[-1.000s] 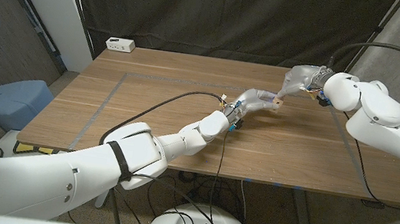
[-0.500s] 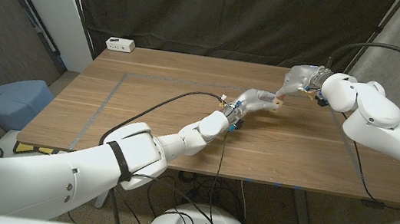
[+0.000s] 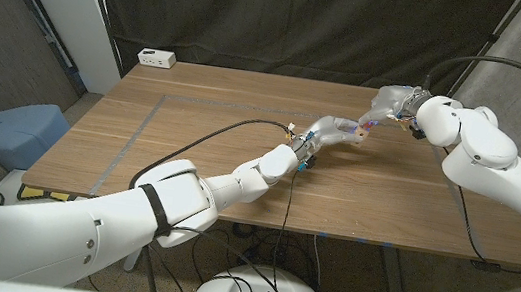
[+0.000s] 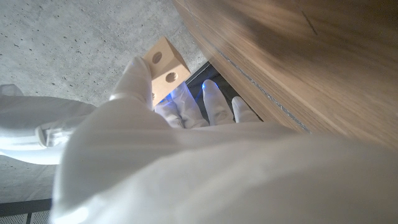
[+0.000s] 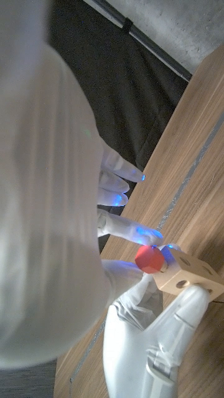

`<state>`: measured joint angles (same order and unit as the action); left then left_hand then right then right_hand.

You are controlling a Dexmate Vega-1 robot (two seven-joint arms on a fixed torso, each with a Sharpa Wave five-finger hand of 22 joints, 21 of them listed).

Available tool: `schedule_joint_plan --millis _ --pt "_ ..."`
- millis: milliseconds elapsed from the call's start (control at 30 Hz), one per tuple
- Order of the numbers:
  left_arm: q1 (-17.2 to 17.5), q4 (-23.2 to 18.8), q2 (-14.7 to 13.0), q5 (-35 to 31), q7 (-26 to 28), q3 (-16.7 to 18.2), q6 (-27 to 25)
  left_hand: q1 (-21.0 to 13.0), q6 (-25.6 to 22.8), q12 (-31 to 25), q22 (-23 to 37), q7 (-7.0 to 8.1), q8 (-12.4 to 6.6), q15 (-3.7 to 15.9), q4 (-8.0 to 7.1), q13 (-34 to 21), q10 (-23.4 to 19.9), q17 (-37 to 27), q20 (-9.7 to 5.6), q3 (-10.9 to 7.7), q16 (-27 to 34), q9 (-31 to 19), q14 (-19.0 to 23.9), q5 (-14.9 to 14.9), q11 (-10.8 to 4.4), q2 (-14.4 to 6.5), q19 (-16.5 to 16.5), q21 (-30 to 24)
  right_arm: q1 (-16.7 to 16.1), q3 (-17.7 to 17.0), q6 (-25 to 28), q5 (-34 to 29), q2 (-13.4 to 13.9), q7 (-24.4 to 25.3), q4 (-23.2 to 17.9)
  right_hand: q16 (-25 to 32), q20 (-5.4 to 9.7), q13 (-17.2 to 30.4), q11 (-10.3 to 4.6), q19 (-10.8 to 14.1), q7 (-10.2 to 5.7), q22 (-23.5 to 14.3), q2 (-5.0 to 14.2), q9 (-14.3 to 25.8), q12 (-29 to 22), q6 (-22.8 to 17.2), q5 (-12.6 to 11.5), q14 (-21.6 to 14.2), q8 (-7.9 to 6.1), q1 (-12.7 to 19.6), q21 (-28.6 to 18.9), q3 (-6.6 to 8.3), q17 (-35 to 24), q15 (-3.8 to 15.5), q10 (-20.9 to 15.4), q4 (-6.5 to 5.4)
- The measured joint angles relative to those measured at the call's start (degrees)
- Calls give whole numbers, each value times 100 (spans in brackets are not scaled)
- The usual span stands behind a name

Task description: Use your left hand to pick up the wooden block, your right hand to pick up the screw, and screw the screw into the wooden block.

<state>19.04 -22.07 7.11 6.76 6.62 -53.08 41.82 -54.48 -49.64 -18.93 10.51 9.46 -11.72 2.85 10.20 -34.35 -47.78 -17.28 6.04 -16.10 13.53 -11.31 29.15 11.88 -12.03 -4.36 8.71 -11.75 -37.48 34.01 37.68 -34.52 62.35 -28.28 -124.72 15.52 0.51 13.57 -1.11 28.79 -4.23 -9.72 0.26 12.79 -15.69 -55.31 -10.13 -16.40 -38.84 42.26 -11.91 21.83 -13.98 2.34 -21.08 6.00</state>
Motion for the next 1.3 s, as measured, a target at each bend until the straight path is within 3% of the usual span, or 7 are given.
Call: schedule_joint_plan --millis 533,1067,1300 --pt "-19 10 2 33 -38 7 -47 0 7 14 0 7 0 0 0 -2 2 -3 0 0 0 -3 0 -1 -2 0 0 0 42 70 82 -157 -117 -49 56 89 11 -27 -96 91 36 0 60 -96 -65 -562 -1 -245 -124 -238 0 -113 5 2 -342 -71" --pt "-20 12 0 37 -42 7 -23 0 -14 0 0 -14 0 0 0 -4 10 -15 0 0 0 -1 0 -8 -10 0 0 0 66 167 240 -418 -254 -6 105 166 63 -53 -155 143 43 0 151 -173 -111 -1041 -1 -510 -212 -331 0 -185 18 2 -688 -31" --pt "-9 12 -2 29 -34 7 -1 0 -14 0 0 -14 0 0 8 -2 11 -15 0 -7 0 2 0 0 -9 0 0 0 55 176 301 -507 -276 12 100 166 31 -80 -124 174 44 0 -3 -214 -111 -1040 -1 -541 -161 -636 0 -345 41 32 -719 -116"
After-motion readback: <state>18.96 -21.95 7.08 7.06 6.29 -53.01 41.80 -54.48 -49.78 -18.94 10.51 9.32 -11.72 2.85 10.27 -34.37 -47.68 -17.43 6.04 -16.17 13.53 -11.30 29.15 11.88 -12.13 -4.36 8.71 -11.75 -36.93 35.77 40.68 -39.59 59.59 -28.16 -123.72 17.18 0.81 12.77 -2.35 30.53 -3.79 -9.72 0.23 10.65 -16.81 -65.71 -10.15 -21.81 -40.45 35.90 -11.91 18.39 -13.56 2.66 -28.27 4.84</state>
